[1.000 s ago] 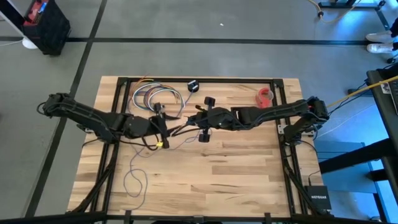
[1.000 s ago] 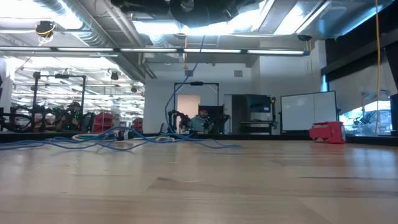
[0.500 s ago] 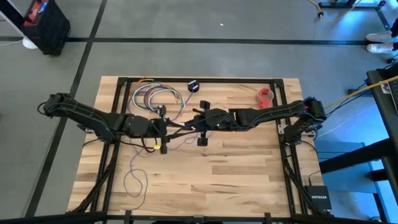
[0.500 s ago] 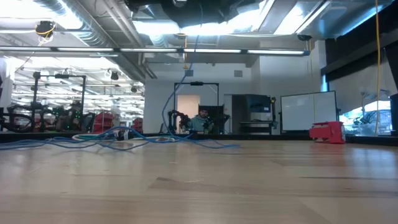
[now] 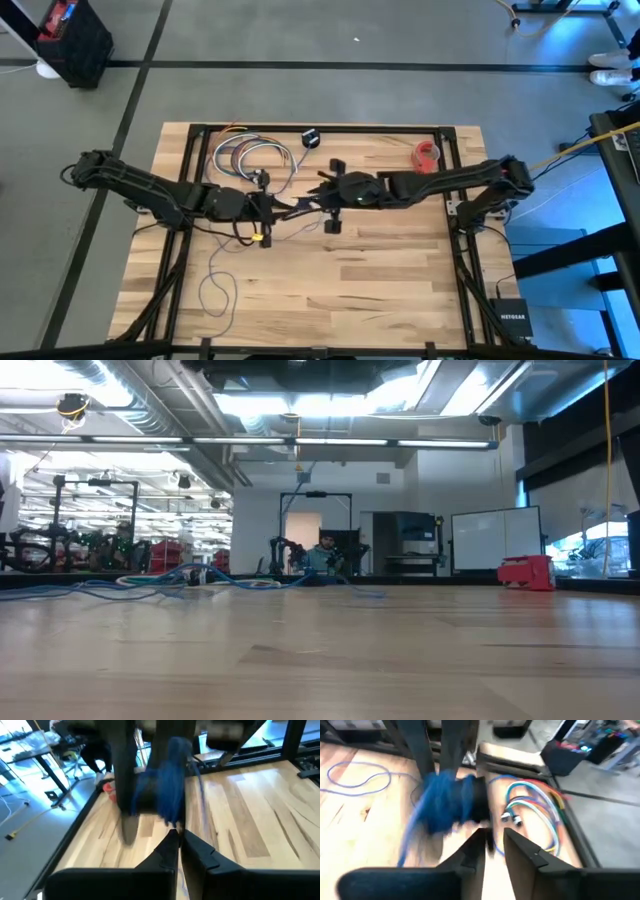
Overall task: Coil cords
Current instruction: Coil the blue wire onto the spool
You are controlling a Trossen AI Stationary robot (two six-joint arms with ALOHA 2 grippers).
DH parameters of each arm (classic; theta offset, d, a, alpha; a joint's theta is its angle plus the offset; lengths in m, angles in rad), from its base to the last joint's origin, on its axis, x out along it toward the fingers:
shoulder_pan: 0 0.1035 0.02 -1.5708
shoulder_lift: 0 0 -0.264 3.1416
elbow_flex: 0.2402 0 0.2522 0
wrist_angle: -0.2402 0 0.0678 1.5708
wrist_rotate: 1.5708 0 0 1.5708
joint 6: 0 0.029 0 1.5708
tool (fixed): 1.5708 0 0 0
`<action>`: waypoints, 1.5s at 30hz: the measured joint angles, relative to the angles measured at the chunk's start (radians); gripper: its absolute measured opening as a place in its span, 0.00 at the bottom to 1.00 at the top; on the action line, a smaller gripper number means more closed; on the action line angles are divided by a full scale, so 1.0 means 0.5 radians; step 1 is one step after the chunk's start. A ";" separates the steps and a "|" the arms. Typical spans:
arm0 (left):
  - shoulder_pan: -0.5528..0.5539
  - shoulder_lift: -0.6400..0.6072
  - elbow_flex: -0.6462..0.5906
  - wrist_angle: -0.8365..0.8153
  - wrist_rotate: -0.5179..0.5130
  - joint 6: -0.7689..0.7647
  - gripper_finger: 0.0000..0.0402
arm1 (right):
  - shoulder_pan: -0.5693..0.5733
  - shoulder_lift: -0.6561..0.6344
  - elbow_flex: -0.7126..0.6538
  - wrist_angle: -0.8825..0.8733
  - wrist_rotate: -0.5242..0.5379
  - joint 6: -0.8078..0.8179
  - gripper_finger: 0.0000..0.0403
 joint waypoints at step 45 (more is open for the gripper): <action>-0.028 -0.005 0.001 -0.050 -0.011 0.031 0.02 | 0.028 -0.021 -0.003 0.133 -0.123 -0.239 0.03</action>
